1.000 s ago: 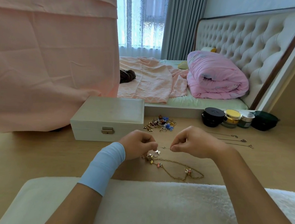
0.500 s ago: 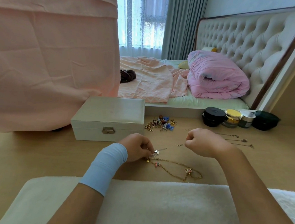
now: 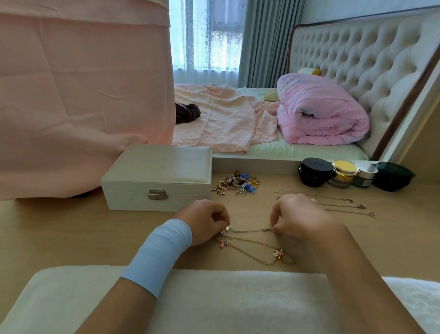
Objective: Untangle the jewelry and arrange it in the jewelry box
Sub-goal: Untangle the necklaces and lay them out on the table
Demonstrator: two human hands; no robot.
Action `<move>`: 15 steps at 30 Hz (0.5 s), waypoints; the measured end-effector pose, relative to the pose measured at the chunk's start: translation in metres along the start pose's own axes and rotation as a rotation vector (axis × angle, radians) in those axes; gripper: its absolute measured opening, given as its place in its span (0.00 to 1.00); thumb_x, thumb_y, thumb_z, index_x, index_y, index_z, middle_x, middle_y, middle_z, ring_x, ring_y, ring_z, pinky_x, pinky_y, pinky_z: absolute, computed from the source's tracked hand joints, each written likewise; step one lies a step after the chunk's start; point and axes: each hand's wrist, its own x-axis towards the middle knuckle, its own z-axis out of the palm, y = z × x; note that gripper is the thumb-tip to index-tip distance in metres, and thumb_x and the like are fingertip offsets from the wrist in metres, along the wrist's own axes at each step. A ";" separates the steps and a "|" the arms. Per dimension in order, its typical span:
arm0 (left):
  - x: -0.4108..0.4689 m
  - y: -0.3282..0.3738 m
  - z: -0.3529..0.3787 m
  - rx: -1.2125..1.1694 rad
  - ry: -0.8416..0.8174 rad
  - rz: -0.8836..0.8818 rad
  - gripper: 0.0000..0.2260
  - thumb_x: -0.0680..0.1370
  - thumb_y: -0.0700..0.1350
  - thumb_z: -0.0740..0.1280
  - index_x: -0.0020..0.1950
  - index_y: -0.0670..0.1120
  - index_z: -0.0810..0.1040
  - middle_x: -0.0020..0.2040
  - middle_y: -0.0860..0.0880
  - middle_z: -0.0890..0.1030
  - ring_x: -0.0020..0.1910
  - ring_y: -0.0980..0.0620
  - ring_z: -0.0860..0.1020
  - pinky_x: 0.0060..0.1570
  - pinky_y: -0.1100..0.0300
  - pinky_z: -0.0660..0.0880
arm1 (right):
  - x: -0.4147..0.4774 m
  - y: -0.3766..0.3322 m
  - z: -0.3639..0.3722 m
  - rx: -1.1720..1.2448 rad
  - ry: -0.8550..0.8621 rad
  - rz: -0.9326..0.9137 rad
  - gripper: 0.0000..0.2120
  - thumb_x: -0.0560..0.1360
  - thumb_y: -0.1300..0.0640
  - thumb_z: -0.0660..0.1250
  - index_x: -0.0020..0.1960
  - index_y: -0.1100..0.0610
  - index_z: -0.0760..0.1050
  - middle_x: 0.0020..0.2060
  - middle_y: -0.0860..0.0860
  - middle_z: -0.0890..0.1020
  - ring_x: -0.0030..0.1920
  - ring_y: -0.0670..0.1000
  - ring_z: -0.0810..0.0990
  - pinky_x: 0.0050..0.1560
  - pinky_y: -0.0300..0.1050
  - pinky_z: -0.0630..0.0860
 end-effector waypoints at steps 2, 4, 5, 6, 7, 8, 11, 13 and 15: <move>0.001 -0.001 0.002 -0.050 0.051 0.027 0.05 0.79 0.46 0.67 0.47 0.56 0.80 0.47 0.56 0.79 0.43 0.58 0.75 0.46 0.65 0.73 | 0.001 -0.009 0.003 0.007 0.076 -0.074 0.07 0.77 0.49 0.70 0.55 0.43 0.81 0.54 0.44 0.77 0.59 0.49 0.74 0.62 0.48 0.71; 0.001 -0.001 0.004 -0.132 0.114 0.057 0.06 0.78 0.44 0.68 0.45 0.56 0.79 0.44 0.57 0.79 0.40 0.60 0.74 0.41 0.67 0.70 | 0.000 -0.019 0.006 0.167 0.051 -0.180 0.11 0.77 0.46 0.69 0.58 0.42 0.81 0.53 0.41 0.76 0.57 0.46 0.74 0.58 0.45 0.72; 0.001 -0.001 0.005 -0.165 0.142 0.069 0.07 0.78 0.44 0.68 0.45 0.56 0.79 0.43 0.56 0.80 0.38 0.60 0.74 0.40 0.68 0.69 | -0.001 -0.024 0.008 0.259 0.011 -0.225 0.11 0.77 0.45 0.70 0.59 0.41 0.81 0.53 0.40 0.76 0.55 0.43 0.74 0.54 0.43 0.72; 0.001 -0.002 0.005 -0.187 0.163 0.077 0.07 0.78 0.43 0.68 0.44 0.56 0.79 0.42 0.56 0.81 0.37 0.60 0.75 0.40 0.67 0.70 | -0.002 -0.029 0.012 0.322 -0.017 -0.257 0.10 0.77 0.44 0.70 0.58 0.41 0.81 0.52 0.40 0.76 0.52 0.41 0.75 0.51 0.41 0.72; 0.001 -0.003 0.005 -0.201 0.176 0.081 0.07 0.77 0.43 0.68 0.44 0.57 0.79 0.42 0.55 0.81 0.37 0.60 0.75 0.40 0.67 0.71 | -0.003 -0.032 0.015 0.344 -0.020 -0.272 0.08 0.77 0.45 0.70 0.56 0.41 0.82 0.51 0.40 0.76 0.51 0.41 0.75 0.49 0.40 0.71; 0.001 -0.004 0.005 -0.206 0.187 0.079 0.08 0.77 0.43 0.69 0.44 0.57 0.79 0.41 0.55 0.82 0.37 0.59 0.76 0.41 0.65 0.73 | -0.003 -0.033 0.019 0.339 0.001 -0.277 0.06 0.78 0.46 0.70 0.54 0.43 0.82 0.50 0.40 0.77 0.49 0.42 0.75 0.48 0.39 0.71; 0.002 -0.008 0.003 -0.141 0.222 0.048 0.07 0.77 0.44 0.69 0.45 0.58 0.78 0.41 0.58 0.81 0.40 0.57 0.77 0.46 0.61 0.76 | 0.000 -0.030 0.025 0.324 0.099 -0.240 0.05 0.79 0.50 0.69 0.51 0.47 0.83 0.47 0.41 0.77 0.46 0.42 0.76 0.45 0.36 0.71; 0.001 -0.008 0.002 -0.071 0.229 0.028 0.07 0.78 0.45 0.69 0.48 0.58 0.78 0.42 0.61 0.79 0.43 0.58 0.76 0.49 0.62 0.75 | 0.001 -0.028 0.026 0.288 0.183 -0.212 0.05 0.79 0.50 0.68 0.51 0.47 0.83 0.46 0.41 0.78 0.46 0.42 0.76 0.48 0.40 0.75; 0.001 -0.007 0.000 -0.050 0.216 0.030 0.07 0.78 0.45 0.68 0.53 0.57 0.79 0.44 0.61 0.79 0.46 0.58 0.76 0.52 0.62 0.75 | 0.002 -0.026 0.025 0.232 0.229 -0.183 0.05 0.79 0.49 0.68 0.51 0.46 0.82 0.48 0.42 0.80 0.48 0.44 0.77 0.50 0.44 0.79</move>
